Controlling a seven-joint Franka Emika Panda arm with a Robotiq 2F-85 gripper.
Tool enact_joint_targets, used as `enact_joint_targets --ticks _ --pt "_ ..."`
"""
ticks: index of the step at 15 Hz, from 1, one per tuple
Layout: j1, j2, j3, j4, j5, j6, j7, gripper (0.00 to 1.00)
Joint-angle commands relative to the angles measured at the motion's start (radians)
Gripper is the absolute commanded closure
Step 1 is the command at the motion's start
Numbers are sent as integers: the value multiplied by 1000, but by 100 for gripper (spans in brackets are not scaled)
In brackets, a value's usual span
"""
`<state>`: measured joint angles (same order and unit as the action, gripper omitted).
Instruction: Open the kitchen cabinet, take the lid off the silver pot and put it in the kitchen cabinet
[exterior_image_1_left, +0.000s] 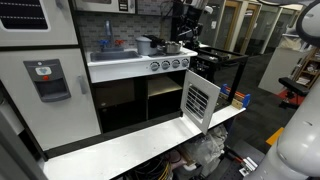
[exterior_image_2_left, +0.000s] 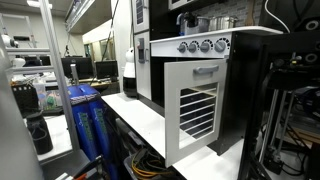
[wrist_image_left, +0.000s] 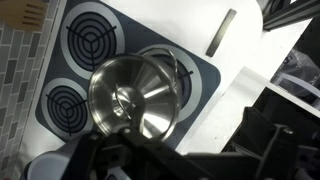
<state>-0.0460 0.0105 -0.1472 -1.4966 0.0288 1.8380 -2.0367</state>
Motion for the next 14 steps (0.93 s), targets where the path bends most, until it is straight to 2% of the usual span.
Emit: enact_joint_targets --ticks 1,4,8,11,14 --pt "-48 85 -1 114 65 -72 -106 0" --pt "-84 155 1 204 99 -104 -187 0" --pt "-98 242 28 333 72 -148 -222 0" --pt "-85 287 61 423 59 -196 -223 0" --pt "-51 312 57 466 54 -215 -219 0"
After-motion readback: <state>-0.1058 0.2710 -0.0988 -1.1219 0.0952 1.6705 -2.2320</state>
